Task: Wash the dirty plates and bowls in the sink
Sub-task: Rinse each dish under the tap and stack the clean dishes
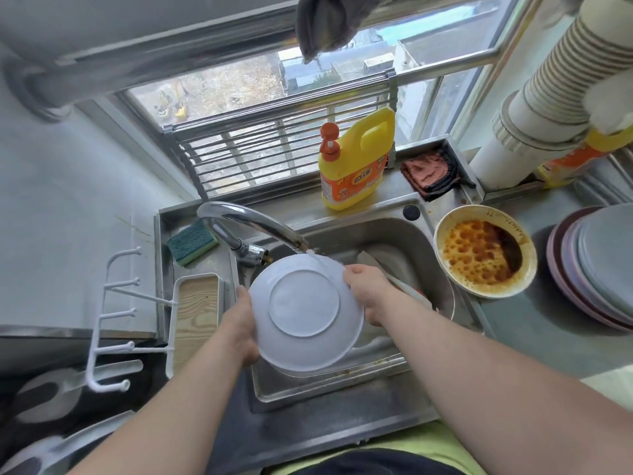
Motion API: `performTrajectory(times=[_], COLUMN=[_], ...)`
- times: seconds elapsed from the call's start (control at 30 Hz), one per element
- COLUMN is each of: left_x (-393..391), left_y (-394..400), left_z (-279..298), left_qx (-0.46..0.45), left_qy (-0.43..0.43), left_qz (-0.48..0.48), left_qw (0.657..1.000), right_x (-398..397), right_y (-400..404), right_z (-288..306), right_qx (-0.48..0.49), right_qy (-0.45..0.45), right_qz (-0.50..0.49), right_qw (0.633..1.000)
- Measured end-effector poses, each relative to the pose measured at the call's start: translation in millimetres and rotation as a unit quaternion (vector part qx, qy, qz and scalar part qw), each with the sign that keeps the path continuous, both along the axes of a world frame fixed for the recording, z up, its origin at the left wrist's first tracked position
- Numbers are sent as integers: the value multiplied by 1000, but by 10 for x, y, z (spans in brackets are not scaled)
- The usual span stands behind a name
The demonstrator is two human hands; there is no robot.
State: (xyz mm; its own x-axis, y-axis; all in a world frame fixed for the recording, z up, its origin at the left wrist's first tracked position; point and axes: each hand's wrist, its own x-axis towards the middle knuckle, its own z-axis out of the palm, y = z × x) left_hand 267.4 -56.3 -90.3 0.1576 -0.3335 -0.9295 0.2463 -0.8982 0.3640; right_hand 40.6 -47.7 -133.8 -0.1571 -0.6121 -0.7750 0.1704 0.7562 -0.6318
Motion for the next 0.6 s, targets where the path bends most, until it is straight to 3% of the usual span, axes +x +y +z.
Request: performTrajectory(times=[0.17,0.33,0.6], left_x=[92,-99,-560], left_y=[-2,-44,-118], left_z=[-15,31,133], left_qx=[-39,-139,-161], left_qy=[-8,-21,24], left_qz=[14,-15,-68], left_qw=[999,990,984], right_x=[116,11,-563], right_y=[-19,-200,-359], right_z=[55,136,495], right_qx=[10,-52,-110], right_qy=[36,68,68], right_qz=[42,-19,-74], right_qw=[998,996,989])
